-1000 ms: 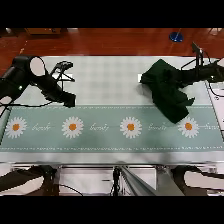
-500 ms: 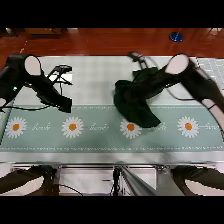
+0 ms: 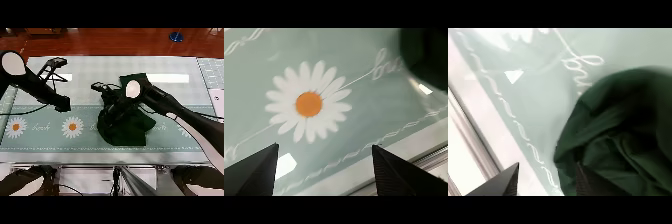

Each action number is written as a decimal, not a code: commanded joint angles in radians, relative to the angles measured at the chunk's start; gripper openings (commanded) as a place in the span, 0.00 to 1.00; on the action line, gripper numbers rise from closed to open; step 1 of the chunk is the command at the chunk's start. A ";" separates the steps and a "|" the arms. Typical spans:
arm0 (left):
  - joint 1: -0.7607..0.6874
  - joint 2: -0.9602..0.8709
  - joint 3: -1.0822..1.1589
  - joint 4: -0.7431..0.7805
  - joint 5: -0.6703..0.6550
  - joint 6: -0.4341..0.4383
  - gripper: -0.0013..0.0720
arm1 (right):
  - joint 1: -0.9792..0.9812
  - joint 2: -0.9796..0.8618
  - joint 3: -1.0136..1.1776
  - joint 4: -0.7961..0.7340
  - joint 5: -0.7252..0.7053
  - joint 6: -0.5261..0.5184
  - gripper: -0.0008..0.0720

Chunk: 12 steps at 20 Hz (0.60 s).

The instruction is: Fold the shirts.

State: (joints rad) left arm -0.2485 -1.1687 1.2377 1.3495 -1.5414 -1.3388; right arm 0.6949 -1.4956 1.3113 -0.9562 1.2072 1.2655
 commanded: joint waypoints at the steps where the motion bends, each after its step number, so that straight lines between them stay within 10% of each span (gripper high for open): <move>1: 0.001 0.007 0.000 -0.190 0.107 0.047 1.00 | -0.060 0.100 0.061 -0.031 0.050 -0.032 0.61; 6: 0.001 -0.004 0.000 -0.249 0.181 0.078 1.00 | -0.378 0.264 0.148 -0.314 -0.087 0.073 0.61; 12: -0.035 -0.115 -0.119 -0.301 0.190 0.140 1.00 | -0.732 0.128 0.148 -0.310 0.026 0.072 0.70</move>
State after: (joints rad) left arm -0.2661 -1.2396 1.1824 1.0977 -1.3666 -1.2488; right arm 0.1055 -1.3155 1.4528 -1.2438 1.1931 1.3289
